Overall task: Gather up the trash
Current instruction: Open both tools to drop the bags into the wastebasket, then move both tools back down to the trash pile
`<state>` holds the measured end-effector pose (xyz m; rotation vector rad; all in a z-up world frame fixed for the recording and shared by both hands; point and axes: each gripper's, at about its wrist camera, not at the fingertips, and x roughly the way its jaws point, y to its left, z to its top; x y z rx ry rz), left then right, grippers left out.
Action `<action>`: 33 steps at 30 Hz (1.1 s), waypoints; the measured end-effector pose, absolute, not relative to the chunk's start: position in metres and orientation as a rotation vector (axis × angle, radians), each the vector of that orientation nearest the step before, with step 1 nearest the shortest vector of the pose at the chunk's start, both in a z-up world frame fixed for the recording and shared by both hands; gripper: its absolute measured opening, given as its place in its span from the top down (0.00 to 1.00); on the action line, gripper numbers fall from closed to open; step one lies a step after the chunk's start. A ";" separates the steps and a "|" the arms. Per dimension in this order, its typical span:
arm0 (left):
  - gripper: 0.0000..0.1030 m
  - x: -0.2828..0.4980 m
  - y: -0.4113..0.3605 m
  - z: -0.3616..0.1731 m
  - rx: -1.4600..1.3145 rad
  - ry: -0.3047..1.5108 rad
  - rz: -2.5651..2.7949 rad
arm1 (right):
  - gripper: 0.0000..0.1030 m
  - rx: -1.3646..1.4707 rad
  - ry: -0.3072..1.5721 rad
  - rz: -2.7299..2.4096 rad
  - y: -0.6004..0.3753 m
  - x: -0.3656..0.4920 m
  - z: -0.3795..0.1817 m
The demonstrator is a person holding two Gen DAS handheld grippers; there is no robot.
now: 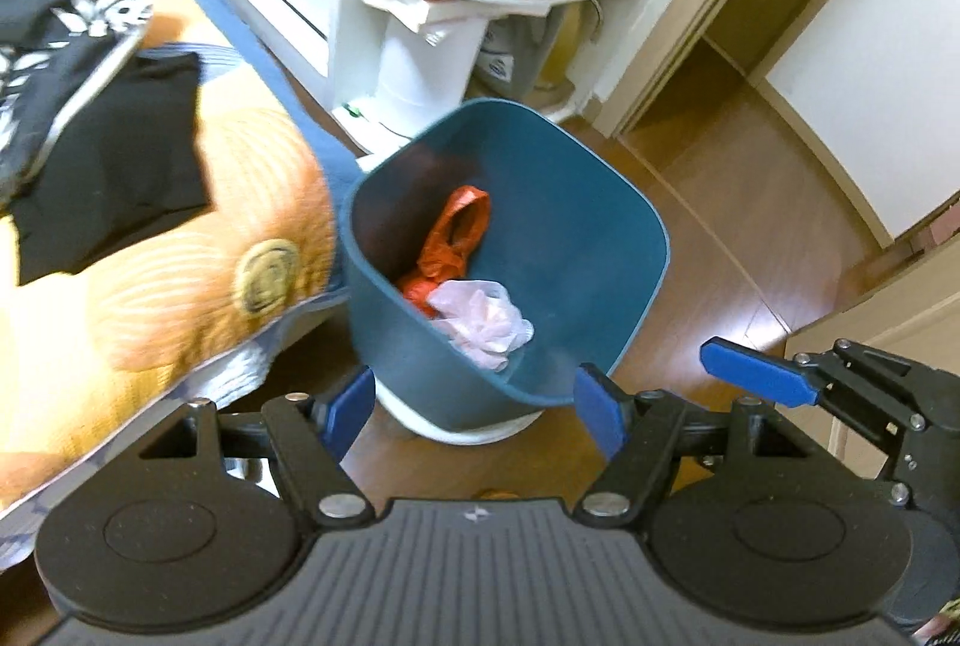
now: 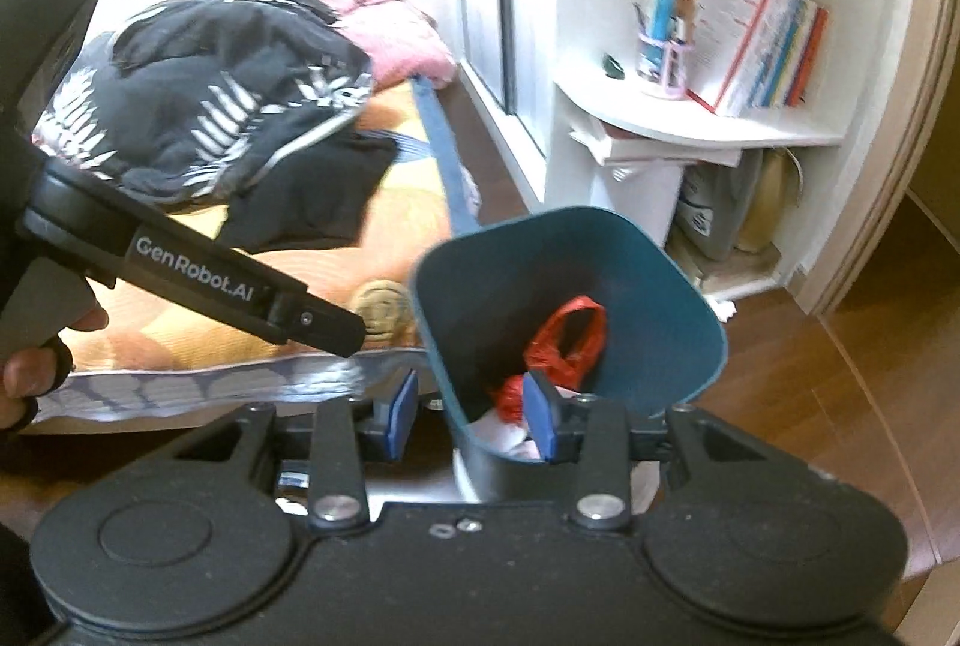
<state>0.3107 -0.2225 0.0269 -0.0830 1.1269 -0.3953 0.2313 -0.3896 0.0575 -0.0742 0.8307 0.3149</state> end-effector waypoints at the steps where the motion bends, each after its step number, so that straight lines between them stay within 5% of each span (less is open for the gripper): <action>1: 0.30 0.304 -0.214 0.031 -0.088 1.119 -0.388 | 0.62 -0.080 0.826 0.326 -0.383 0.226 0.062; 12: 0.29 0.224 -0.120 0.045 -0.091 1.042 -0.292 | 0.59 -0.084 0.811 0.465 -0.312 0.188 0.074; 16: 0.22 0.200 -0.088 0.030 -0.080 1.037 -0.241 | 0.58 -0.089 0.847 0.518 -0.287 0.185 0.056; 24: 0.19 0.179 -0.026 -0.034 -0.169 1.108 -0.127 | 0.56 -0.101 0.979 0.579 -0.243 0.188 -0.011; 28: 0.05 0.182 0.002 -0.080 -0.220 1.169 -0.073 | 0.56 -0.106 1.081 0.577 -0.225 0.200 -0.059; 33: 0.03 0.189 0.036 -0.145 -0.311 1.270 0.021 | 0.56 -0.140 1.211 0.575 -0.199 0.210 -0.120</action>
